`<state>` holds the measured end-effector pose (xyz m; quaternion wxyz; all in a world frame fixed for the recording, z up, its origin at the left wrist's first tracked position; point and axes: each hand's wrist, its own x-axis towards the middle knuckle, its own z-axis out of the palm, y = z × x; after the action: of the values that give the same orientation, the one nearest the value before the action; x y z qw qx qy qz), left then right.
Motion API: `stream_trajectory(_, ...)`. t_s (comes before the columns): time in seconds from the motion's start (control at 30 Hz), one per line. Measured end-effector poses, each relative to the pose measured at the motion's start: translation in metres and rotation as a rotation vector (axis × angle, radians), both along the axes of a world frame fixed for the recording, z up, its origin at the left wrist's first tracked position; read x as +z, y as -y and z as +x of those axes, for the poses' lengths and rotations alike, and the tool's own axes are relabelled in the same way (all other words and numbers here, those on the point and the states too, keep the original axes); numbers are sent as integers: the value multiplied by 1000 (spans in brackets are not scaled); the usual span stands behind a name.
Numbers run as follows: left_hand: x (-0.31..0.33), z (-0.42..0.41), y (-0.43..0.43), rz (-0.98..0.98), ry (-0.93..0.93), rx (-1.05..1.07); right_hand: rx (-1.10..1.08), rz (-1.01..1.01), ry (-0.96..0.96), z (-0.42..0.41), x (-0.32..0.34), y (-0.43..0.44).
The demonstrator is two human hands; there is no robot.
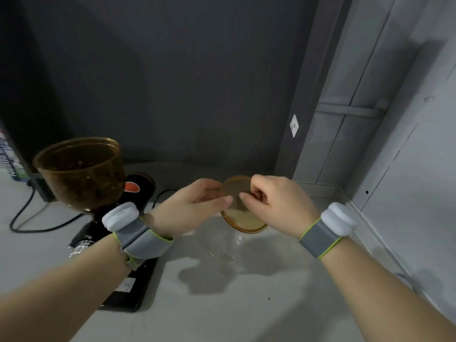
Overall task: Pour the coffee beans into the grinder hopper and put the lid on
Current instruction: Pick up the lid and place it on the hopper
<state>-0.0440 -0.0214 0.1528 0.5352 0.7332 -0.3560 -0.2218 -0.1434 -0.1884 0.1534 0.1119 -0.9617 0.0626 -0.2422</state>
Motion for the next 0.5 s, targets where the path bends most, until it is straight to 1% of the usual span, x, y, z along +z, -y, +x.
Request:
stream_trajectory(0.2, 29, 7, -24, -132, -178, 59, 77, 37, 96, 20, 23, -30)
stream_trajectory(0.33, 44, 16, -44, -218, -231, 39, 114, 66, 169, 37, 37, -48)
stream_trajectory(0.5, 61, 36, -75, -373, -295, 53, 171, 135, 321, 58, 53, -73)
